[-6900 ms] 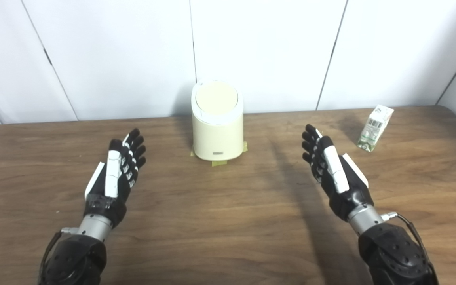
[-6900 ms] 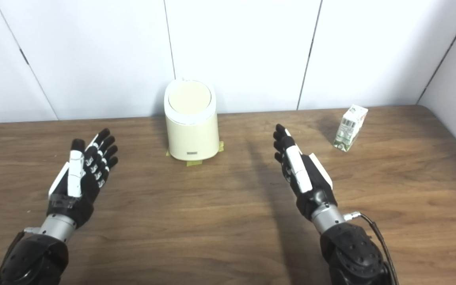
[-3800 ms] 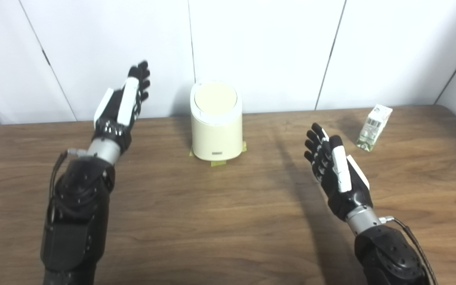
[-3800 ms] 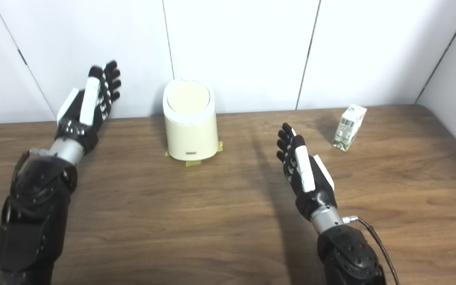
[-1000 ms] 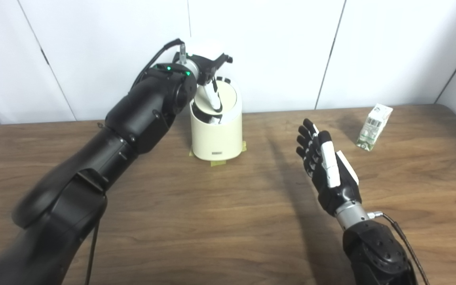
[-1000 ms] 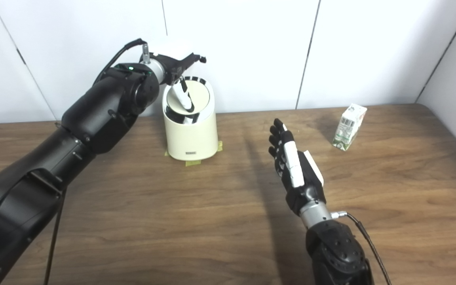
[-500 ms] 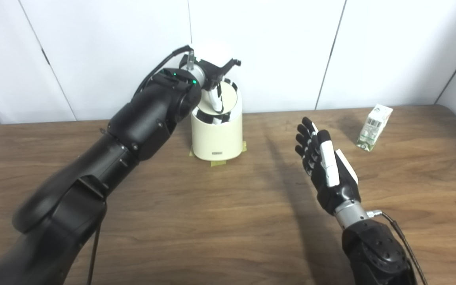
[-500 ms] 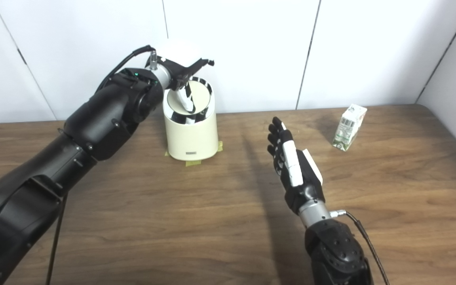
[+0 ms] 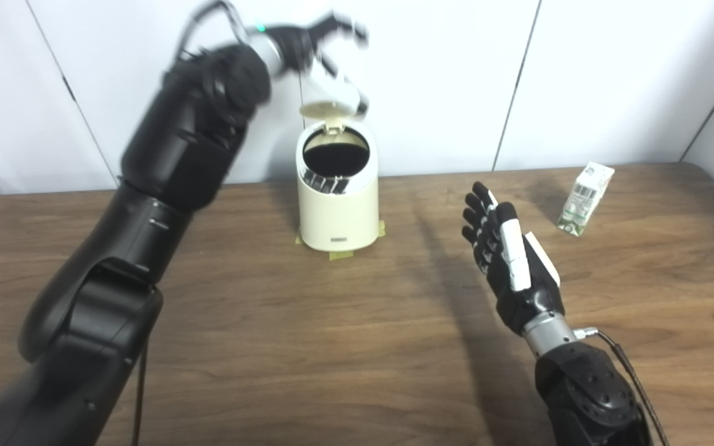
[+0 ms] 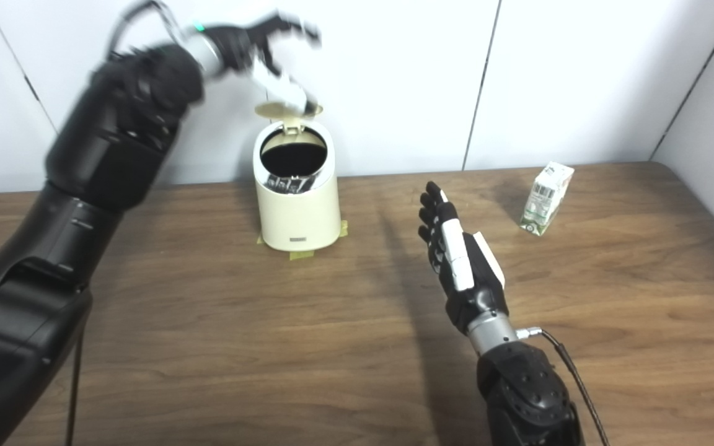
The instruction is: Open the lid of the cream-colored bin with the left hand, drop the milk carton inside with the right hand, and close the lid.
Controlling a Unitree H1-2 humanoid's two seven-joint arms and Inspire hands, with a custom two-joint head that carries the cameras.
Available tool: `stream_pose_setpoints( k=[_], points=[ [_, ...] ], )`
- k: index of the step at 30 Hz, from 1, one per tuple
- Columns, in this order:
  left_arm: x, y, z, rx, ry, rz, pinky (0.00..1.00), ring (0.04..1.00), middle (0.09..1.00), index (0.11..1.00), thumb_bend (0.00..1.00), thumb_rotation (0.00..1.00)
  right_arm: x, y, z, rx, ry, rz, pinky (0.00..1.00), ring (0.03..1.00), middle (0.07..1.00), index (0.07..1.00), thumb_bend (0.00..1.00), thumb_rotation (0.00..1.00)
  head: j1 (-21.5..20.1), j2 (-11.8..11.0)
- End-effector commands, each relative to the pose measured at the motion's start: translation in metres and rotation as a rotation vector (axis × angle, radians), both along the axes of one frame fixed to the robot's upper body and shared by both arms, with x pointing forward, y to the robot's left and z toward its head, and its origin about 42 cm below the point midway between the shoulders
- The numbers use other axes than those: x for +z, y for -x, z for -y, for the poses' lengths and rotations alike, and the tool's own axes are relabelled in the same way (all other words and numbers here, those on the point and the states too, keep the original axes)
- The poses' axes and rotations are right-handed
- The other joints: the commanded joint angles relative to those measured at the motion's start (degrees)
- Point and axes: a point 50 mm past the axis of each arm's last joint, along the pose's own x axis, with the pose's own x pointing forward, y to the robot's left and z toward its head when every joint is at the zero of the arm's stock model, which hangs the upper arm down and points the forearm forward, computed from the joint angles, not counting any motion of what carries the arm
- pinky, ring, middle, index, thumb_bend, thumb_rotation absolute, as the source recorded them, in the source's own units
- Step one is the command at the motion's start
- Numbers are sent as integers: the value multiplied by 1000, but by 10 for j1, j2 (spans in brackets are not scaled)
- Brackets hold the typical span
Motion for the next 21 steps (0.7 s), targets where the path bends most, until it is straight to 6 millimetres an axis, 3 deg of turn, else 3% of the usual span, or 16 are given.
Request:
stream_pose_setpoints(
  k=[1, 3, 5, 10, 14, 18, 20, 21],
  points=[
    [17, 12, -1, 8, 151, 85, 563, 732, 777, 775, 698, 267, 22, -7, -3, 7, 3, 86, 982, 999, 998, 1000, 744, 1000, 0, -1],
    [11, 18, -7, 8, 246, 97, 538, 698, 745, 765, 631, 281, 22, -6, -2, 7, 3, 87, 980, 999, 996, 1000, 745, 1000, 1, -2],
    [3, 26, -14, 10, 308, 100, 591, 732, 764, 768, 585, 327, 22, -6, -2, 6, 5, 90, 978, 998, 994, 1000, 747, 1000, 1, -1],
    [-32, 46, -38, 82, 419, 112, 624, 750, 781, 761, 616, 495, 21, -6, 2, 4, 15, 91, 978, 995, 992, 1000, 741, 1000, 0, -2],
    [-67, 63, -59, 146, 470, 74, 718, 811, 823, 806, 584, 669, 21, -5, 4, -3, 25, 89, 969, 985, 986, 1000, 729, 1000, 2, -2],
    [-106, 82, -75, 141, 534, 32, 687, 777, 806, 800, 570, 709, 22, -5, 6, 0, 25, 85, 976, 988, 985, 1000, 695, 1000, 3, -1],
    [-122, 92, -80, 136, 579, -9, 713, 792, 820, 811, 562, 712, 22, -5, 6, -2, 27, 84, 972, 985, 982, 1000, 688, 1000, 2, -1],
    [-133, 98, -85, 137, 614, -40, 746, 813, 844, 836, 563, 759, 22, -5, 7, -2, 28, 83, 967, 983, 980, 1000, 687, 996, 3, -1]
  ],
)
